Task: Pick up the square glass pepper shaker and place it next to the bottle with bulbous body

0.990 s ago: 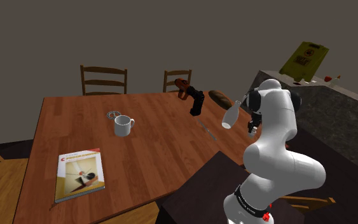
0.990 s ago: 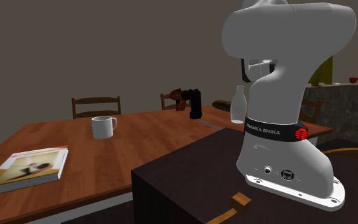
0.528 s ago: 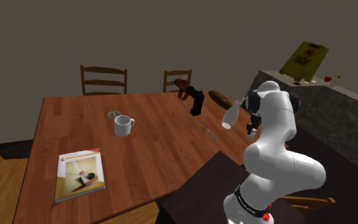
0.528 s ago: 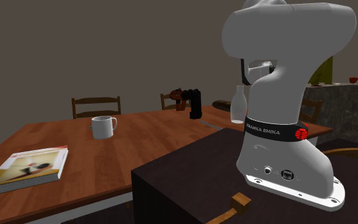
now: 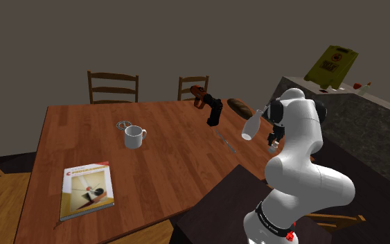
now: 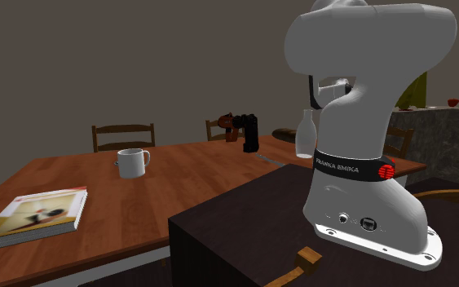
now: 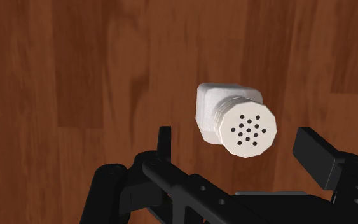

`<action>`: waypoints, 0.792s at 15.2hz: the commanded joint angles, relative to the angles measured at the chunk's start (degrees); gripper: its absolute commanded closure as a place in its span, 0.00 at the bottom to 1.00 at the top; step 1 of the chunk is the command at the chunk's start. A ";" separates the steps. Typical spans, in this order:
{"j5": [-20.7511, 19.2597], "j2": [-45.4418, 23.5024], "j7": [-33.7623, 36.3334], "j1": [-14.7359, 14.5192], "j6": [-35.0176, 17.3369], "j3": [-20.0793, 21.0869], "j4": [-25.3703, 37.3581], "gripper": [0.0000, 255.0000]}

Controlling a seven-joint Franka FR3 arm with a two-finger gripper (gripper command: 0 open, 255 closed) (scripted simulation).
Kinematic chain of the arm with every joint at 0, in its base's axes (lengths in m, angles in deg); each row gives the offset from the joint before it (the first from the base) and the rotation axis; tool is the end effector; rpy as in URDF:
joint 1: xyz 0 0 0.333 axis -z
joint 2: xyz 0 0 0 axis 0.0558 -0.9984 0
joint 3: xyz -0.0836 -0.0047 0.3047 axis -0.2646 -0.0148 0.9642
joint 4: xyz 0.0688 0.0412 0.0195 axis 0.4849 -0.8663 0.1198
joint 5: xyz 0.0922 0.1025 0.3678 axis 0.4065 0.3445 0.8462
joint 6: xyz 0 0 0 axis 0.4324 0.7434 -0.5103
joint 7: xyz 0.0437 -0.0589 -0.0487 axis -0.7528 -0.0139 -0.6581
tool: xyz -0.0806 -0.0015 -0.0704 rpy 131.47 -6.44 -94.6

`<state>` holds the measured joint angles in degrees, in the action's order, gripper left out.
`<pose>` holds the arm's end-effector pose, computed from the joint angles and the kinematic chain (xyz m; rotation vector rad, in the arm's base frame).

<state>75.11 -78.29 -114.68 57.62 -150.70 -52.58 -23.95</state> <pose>0.2234 -0.7044 0.1295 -3.0616 0.4893 0.3396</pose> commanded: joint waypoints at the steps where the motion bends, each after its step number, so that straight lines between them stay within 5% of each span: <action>1: 0.00 0.00 0.00 0.00 0.00 0.00 0.00 0.00; 5: -0.88 3.80 0.43 -1.00 4.48 -0.94 0.63 0.00; 12: -0.88 3.81 0.43 -1.00 4.48 -0.93 0.64 0.00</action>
<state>74.23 -74.49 -114.24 56.62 -146.23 -53.52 -23.31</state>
